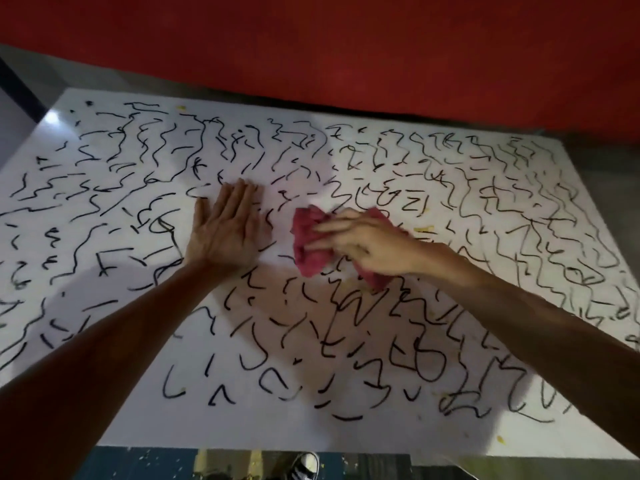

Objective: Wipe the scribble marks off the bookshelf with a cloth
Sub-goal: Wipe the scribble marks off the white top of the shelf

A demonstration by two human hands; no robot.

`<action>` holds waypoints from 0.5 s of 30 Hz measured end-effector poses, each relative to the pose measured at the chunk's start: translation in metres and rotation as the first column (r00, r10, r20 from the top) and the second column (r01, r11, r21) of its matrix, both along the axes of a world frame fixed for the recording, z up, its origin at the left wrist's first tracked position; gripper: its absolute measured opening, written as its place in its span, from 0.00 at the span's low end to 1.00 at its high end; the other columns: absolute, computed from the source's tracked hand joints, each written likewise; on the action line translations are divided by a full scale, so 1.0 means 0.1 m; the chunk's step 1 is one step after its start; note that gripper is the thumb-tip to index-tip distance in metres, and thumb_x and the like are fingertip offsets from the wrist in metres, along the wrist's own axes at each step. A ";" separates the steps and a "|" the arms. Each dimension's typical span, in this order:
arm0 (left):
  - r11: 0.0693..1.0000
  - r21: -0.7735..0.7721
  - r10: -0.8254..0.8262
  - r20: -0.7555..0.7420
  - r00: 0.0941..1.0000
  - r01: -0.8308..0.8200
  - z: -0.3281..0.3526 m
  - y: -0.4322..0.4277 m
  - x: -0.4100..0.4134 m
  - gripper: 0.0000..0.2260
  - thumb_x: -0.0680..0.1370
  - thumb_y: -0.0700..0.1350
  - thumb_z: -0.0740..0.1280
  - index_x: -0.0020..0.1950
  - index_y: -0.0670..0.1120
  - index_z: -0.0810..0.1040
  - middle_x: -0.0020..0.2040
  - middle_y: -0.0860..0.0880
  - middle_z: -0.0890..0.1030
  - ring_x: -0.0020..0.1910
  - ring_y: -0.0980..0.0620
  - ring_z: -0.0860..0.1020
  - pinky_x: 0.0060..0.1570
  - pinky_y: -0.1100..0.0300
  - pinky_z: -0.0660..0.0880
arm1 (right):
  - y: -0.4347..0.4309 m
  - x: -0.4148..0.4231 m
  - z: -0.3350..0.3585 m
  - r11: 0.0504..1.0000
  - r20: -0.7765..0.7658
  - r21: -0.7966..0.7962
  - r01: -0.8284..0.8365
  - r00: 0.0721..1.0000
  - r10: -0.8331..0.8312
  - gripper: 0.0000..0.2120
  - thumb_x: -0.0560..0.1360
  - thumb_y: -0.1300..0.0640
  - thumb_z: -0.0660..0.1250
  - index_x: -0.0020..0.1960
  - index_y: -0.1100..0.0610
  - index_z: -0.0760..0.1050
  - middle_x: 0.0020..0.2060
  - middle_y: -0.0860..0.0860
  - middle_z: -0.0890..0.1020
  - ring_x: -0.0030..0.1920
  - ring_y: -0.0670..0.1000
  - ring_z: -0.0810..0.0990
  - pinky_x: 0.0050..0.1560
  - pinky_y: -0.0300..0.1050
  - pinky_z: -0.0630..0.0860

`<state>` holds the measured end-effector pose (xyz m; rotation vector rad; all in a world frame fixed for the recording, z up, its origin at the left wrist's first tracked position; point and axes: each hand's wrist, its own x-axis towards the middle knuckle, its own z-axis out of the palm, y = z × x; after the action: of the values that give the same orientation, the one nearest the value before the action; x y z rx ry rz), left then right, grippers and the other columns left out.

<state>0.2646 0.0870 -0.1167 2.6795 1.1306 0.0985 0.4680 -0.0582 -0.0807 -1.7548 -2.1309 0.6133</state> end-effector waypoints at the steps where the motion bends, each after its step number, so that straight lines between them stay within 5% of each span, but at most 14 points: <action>1: 1.000 0.005 0.000 -0.029 1.000 0.001 0.00 0.01 0.00 0.32 0.75 0.59 0.32 0.78 0.51 0.41 0.79 0.52 0.42 0.77 0.55 0.39 0.73 0.50 0.36 | -0.11 0.14 0.08 0.996 -0.041 0.059 0.064 0.997 -0.062 0.20 0.77 0.65 0.60 0.68 0.53 0.70 0.66 0.46 0.71 0.64 0.50 0.68 0.66 0.46 0.64; 3: 1.000 0.006 0.002 -0.065 0.998 -0.001 0.00 0.02 0.01 0.31 0.75 0.57 0.33 0.78 0.51 0.41 0.79 0.52 0.41 0.77 0.54 0.39 0.73 0.50 0.36 | -0.28 0.65 0.17 0.927 -0.071 0.155 0.343 0.939 -0.336 0.19 0.78 0.64 0.59 0.68 0.53 0.66 0.66 0.46 0.70 0.64 0.53 0.70 0.66 0.52 0.65; 6: 1.000 0.021 -0.001 -0.061 0.998 0.003 -0.01 0.02 0.00 0.32 0.74 0.58 0.33 0.79 0.50 0.42 0.79 0.52 0.43 0.77 0.53 0.40 0.73 0.49 0.37 | -0.58 1.42 0.03 0.670 0.130 0.110 0.734 0.658 -0.742 0.20 0.81 0.61 0.57 0.71 0.50 0.63 0.69 0.56 0.71 0.66 0.64 0.69 0.67 0.62 0.65; 8: 0.999 0.039 -0.005 -0.057 0.998 0.007 -0.02 0.03 -0.01 0.33 0.74 0.58 0.33 0.79 0.49 0.44 0.79 0.51 0.44 0.77 0.52 0.42 0.73 0.49 0.38 | -0.70 1.50 -0.16 0.505 0.328 0.097 0.858 0.452 -0.830 0.21 0.82 0.55 0.53 0.74 0.48 0.64 0.71 0.59 0.68 0.67 0.65 0.64 0.65 0.63 0.66; 9: 0.999 0.043 -0.007 -0.056 0.998 0.010 -0.03 0.03 -0.01 0.33 0.74 0.58 0.33 0.79 0.49 0.44 0.79 0.51 0.45 0.78 0.52 0.42 0.73 0.49 0.39 | -0.72 1.39 -0.20 0.488 0.363 0.114 0.866 0.421 -0.831 0.21 0.81 0.54 0.52 0.74 0.47 0.63 0.71 0.58 0.67 0.67 0.65 0.63 0.64 0.63 0.66; 15: 0.999 0.044 -0.009 -0.065 0.998 0.012 -0.03 0.04 0.00 0.29 0.79 0.56 0.37 0.79 0.48 0.45 0.79 0.50 0.45 0.78 0.51 0.43 0.74 0.48 0.40 | -0.60 -0.02 -0.24 0.671 0.158 0.110 0.733 0.654 -0.740 0.26 0.74 0.51 0.51 0.71 0.46 0.69 0.68 0.50 0.72 0.66 0.60 0.63 0.63 0.57 0.64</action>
<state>0.2648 0.0907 -0.1193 2.7463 1.1464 0.0353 0.4665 -0.1186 -0.1046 -2.4908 -1.2706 0.1702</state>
